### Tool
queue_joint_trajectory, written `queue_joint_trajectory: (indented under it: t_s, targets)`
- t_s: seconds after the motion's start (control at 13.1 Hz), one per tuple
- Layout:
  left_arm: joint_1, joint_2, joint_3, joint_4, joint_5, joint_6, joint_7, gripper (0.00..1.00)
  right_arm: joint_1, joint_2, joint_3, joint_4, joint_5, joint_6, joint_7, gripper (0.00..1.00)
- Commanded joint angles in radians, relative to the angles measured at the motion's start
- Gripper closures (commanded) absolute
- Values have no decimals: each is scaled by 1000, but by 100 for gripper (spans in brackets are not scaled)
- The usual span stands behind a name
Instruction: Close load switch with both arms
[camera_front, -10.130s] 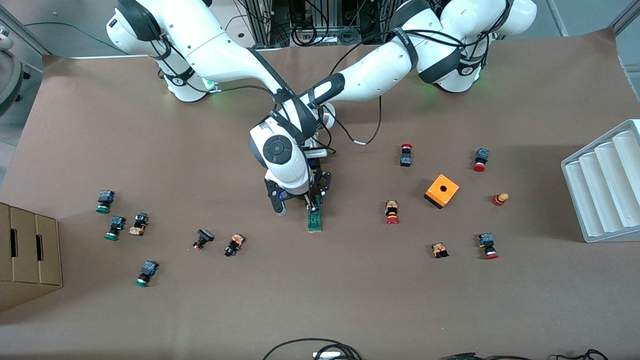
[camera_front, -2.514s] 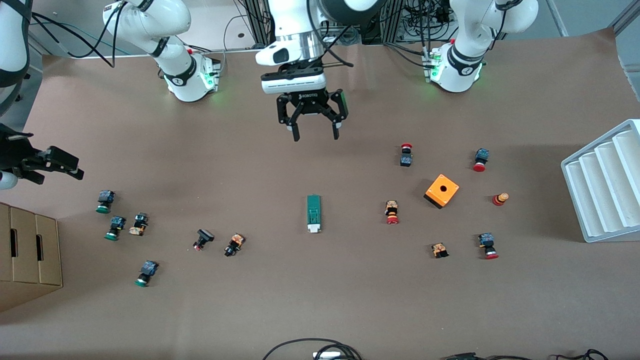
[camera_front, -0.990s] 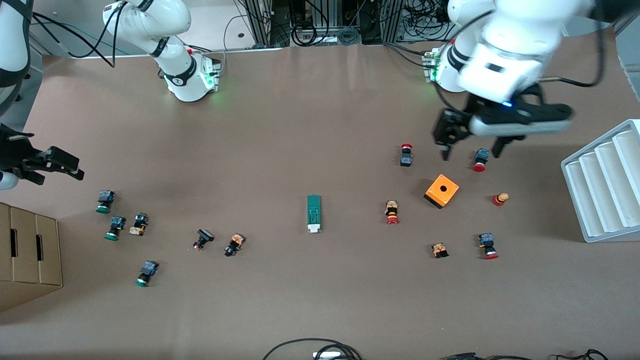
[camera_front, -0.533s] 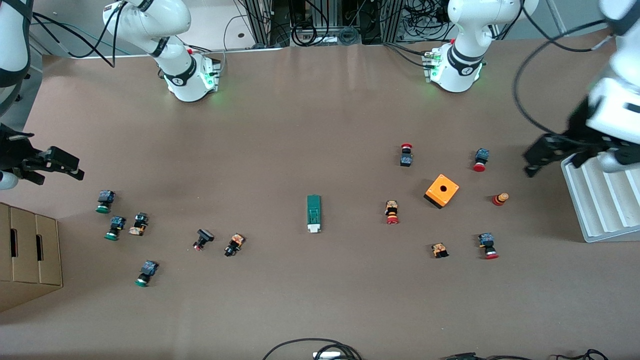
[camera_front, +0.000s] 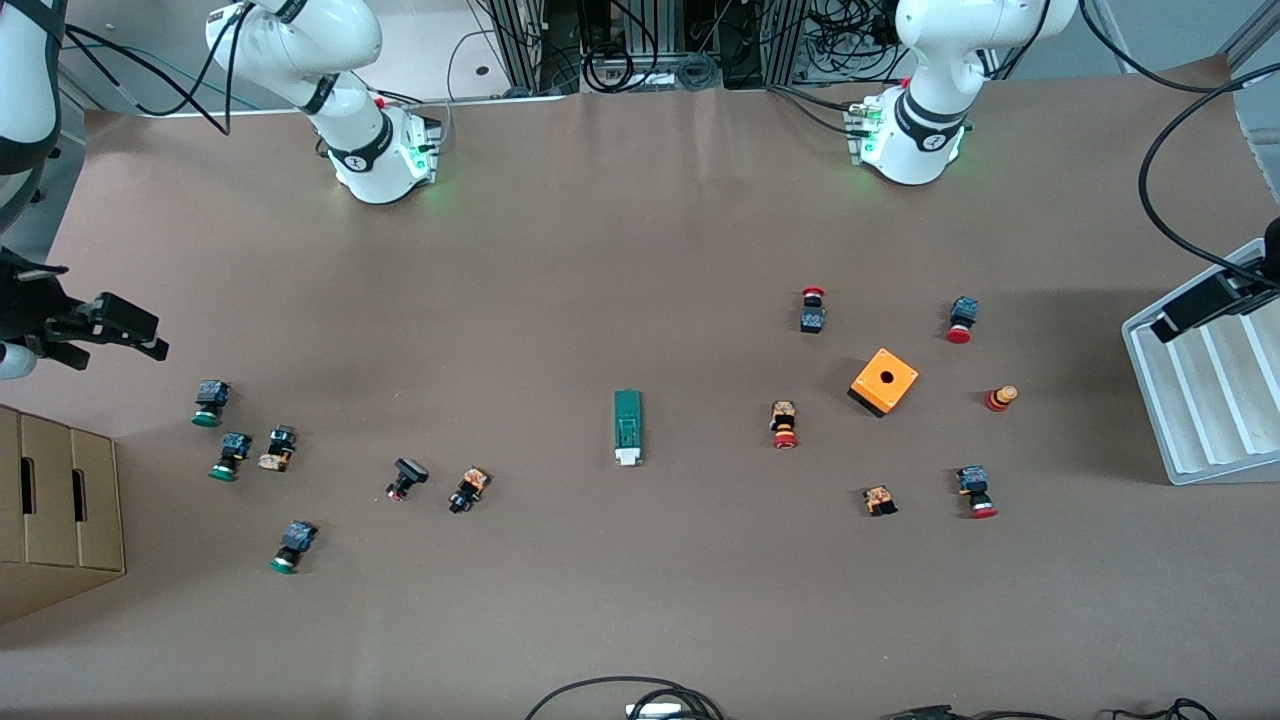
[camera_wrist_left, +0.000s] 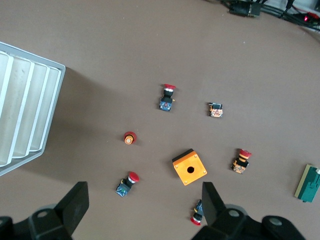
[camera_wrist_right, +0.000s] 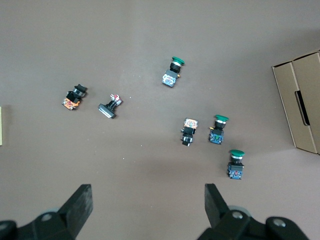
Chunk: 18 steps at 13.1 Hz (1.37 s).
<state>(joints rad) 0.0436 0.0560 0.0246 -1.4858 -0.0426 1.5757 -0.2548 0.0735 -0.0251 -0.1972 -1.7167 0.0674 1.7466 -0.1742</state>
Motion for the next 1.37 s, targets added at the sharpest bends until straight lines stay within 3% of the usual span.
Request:
queue_joint_trajectory:
  t_s: [0.0,1.29]
  targets:
    - [-1,-5,2,5,-7,-29,20,0,3,8,-1,19,-15,1,2,0]
    - [22,21,0,16,6,-92,34,0,3,8,-2,19,-14,1,2,0]
